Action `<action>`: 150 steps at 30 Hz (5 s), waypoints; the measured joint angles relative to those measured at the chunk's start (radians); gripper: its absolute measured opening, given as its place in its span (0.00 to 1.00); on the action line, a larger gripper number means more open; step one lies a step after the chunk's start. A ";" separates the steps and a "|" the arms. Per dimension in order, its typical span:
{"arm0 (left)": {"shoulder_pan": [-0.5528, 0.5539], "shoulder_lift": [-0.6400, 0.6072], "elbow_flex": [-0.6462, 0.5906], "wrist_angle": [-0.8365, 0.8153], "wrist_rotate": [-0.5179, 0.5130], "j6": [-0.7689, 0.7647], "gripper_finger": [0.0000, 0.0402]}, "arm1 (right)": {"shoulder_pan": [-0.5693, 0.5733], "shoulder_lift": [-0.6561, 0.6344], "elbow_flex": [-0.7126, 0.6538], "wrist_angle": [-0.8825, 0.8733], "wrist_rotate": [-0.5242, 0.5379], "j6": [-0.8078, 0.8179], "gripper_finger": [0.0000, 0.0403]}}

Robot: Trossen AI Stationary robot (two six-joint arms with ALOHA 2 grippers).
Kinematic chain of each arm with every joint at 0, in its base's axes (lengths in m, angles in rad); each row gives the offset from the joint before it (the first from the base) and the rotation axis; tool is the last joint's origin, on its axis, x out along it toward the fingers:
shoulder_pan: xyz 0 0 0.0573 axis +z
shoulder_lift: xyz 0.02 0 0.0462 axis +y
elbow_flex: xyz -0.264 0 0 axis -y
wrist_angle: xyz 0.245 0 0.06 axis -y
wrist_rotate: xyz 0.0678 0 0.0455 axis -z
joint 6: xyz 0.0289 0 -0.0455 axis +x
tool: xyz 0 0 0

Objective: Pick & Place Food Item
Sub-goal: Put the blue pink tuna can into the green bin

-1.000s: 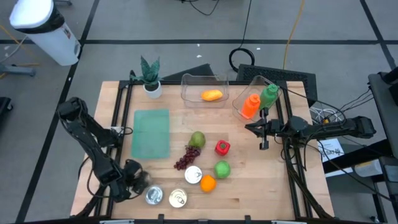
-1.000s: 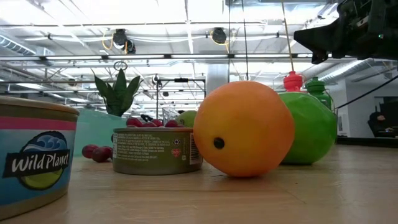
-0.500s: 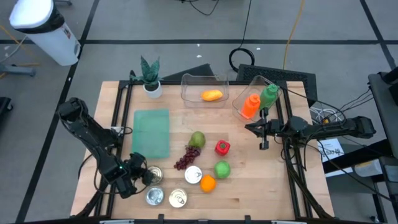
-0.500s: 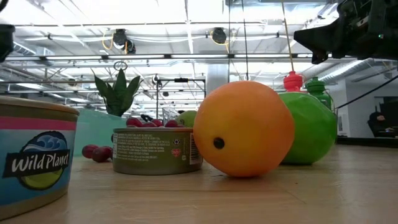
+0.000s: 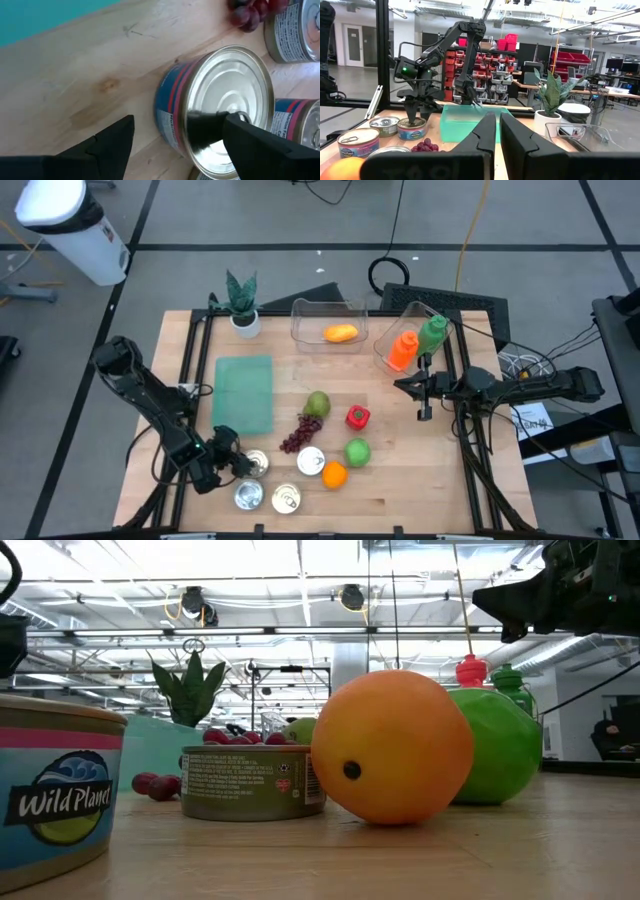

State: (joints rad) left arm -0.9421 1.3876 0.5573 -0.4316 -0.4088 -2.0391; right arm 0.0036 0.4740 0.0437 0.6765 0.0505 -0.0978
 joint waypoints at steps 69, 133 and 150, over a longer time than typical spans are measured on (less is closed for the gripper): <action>0.146 -0.332 0.010 0.723 -0.348 0.922 0.22 | 0.000 0.002 0.000 -0.008 0.000 0.000 0.03; 0.260 0.324 0.689 -0.714 0.480 0.460 0.74 | 0.000 0.002 0.000 -0.015 0.000 0.000 0.03; 0.259 0.324 0.593 -0.610 0.436 0.433 0.70 | 0.000 0.002 0.000 -0.015 0.000 0.000 0.03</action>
State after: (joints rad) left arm -0.6827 1.7115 1.1503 -1.0420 0.0275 -1.6065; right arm 0.0038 0.4761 0.0439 0.6617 0.0505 -0.0978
